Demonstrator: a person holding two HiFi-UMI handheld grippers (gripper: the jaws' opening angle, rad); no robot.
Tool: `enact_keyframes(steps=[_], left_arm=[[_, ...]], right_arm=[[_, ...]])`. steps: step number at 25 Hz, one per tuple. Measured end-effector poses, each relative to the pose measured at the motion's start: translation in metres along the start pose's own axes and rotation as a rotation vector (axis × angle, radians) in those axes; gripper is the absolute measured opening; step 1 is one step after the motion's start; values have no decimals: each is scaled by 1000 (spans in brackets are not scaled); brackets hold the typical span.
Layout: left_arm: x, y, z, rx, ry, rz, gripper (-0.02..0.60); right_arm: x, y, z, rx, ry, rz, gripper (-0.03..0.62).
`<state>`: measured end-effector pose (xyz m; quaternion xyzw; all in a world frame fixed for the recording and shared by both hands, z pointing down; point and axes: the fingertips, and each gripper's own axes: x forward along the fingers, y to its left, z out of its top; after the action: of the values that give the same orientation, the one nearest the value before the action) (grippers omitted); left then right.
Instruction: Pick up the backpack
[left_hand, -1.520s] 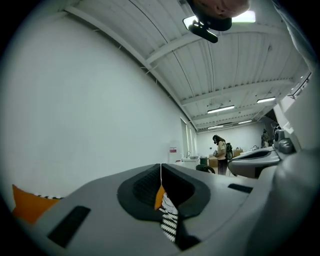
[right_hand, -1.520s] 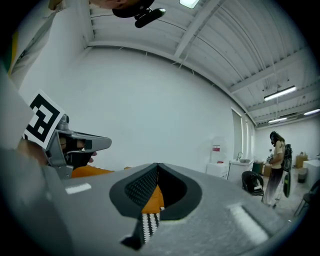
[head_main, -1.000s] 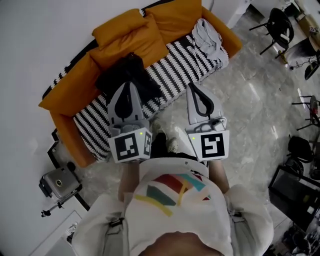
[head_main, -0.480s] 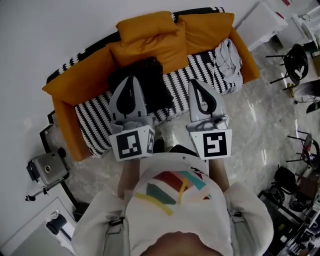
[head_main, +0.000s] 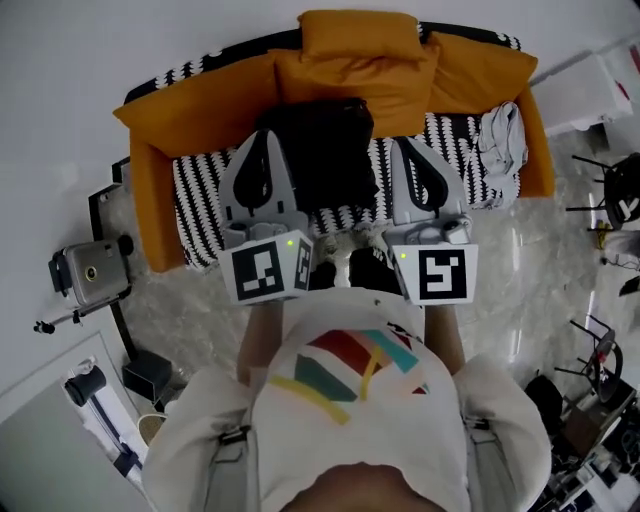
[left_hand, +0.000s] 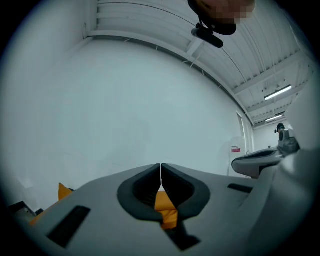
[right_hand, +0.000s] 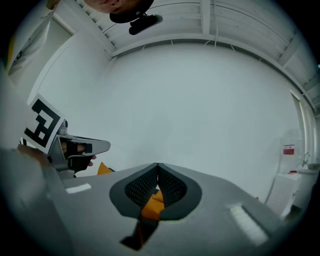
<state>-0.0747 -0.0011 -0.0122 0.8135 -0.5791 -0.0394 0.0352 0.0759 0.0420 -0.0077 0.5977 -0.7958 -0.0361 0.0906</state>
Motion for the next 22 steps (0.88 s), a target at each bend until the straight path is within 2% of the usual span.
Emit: enact_keyframes(steps=[5, 10, 17, 22], left_arm=[[3, 1, 10, 27, -26, 64, 17], [15, -10, 20, 42, -52, 92, 17], [30, -24, 30, 61, -77, 98, 17], [39, -23, 25, 66, -61, 105, 17]], right_arm=[[15, -5, 12, 13, -57, 52, 0], [20, -19, 24, 9, -102, 97, 0], [27, -38, 28, 3, -115, 93, 0], [32, -47, 26, 4, -111, 88, 0]])
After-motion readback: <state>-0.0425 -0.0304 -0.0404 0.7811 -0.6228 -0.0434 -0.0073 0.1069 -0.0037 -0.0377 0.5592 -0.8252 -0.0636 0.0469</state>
